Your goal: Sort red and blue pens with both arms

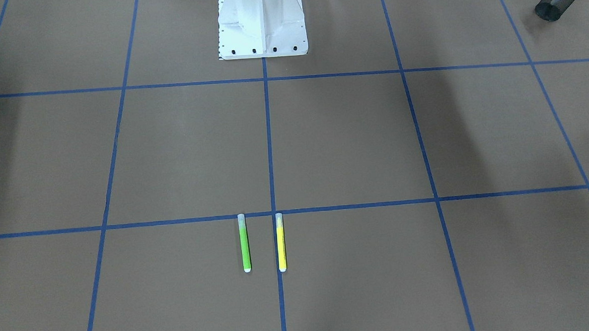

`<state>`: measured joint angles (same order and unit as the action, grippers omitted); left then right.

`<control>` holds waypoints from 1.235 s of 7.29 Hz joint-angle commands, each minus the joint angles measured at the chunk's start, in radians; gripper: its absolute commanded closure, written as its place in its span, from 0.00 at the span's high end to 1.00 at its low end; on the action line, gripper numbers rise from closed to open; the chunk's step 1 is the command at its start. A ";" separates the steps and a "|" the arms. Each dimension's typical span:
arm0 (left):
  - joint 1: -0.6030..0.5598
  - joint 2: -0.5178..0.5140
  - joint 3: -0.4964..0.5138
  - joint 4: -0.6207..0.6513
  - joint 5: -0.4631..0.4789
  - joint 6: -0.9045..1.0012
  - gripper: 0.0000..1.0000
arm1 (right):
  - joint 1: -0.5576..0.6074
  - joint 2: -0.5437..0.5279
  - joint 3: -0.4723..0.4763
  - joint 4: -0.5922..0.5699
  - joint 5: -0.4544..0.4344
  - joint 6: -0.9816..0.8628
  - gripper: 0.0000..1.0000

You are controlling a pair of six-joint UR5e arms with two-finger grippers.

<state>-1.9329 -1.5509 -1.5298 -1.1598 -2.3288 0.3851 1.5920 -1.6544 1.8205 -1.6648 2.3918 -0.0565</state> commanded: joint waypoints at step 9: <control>0.377 -0.006 -0.155 -0.649 -0.001 -0.557 1.00 | -0.018 -0.011 -0.113 0.175 -0.008 0.271 1.00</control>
<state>-1.5594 -1.5605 -1.7020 -1.7752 -2.3310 -0.1675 1.5740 -1.6622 1.7463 -1.5588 2.3848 0.2152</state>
